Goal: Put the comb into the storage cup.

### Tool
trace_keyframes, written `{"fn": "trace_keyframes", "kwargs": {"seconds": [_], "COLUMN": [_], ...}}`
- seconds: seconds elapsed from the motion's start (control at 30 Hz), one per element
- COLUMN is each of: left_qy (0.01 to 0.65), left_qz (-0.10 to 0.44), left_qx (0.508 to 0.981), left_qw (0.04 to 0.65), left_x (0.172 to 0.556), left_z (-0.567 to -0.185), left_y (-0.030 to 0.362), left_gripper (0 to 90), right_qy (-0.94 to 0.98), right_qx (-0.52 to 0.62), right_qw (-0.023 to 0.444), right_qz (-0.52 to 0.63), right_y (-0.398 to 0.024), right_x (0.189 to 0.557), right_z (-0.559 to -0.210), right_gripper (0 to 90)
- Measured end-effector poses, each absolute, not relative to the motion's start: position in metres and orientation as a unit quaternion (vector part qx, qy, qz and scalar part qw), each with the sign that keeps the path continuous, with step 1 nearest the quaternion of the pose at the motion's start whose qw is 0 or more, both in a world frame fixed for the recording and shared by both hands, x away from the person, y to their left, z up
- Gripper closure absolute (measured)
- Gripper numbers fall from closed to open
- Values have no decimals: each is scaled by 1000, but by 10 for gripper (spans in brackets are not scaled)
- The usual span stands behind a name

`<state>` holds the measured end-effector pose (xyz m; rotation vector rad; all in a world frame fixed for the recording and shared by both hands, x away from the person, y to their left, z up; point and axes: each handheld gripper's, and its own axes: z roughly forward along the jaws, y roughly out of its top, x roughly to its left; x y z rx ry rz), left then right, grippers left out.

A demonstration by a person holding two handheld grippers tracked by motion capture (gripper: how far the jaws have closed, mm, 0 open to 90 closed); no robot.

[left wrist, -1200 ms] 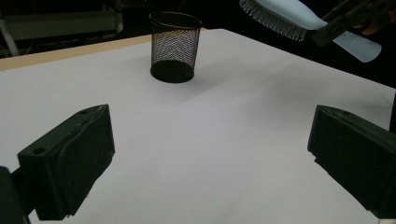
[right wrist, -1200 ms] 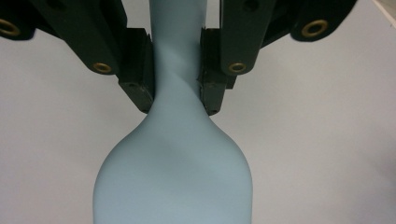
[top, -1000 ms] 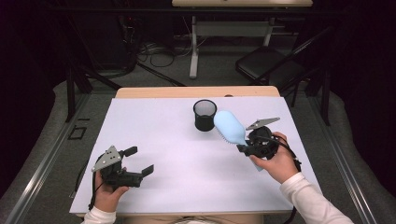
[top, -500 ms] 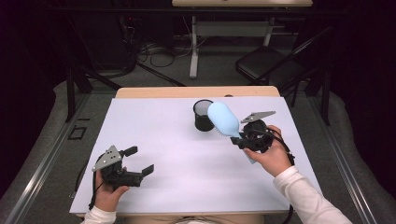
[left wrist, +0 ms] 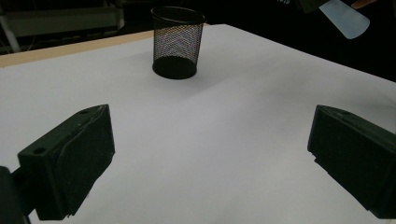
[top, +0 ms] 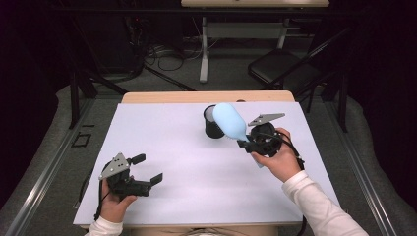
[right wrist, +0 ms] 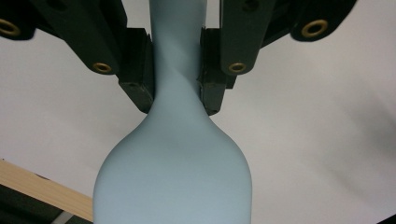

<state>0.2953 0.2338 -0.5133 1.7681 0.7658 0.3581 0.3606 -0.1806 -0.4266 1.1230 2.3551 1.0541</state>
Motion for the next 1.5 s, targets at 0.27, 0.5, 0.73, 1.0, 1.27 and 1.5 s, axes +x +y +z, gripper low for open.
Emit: {"fn": "trace_keyframes", "kwargs": {"seconds": [0.27,0.5,0.73,1.0,1.27,1.5], "left_qy": [324,325,324,325,328,331], "left_qz": [151,149,148,149,138,129], "left_qx": [749,749,751,751,748,747], "left_qw": [558,557,556,555,561,562], "left_x": [295,296,296,296,299,301], "left_z": [-514,-514,-515,-514,-513,-511], "left_y": [233,233,232,233,234,234], "left_gripper": [6,5,5,6,5,6], "right_qy": [823,822,821,816,810,813], "right_qx": [386,378,369,358,346,339], "right_qw": [168,171,173,178,183,185], "right_qz": [381,391,400,418,435,435], "right_y": [-176,-171,-165,-157,-151,-147], "right_x": [363,365,367,366,363,361], "right_z": [-424,-424,-425,-424,-422,-423], "right_gripper": [697,697,697,697,697,697]}}
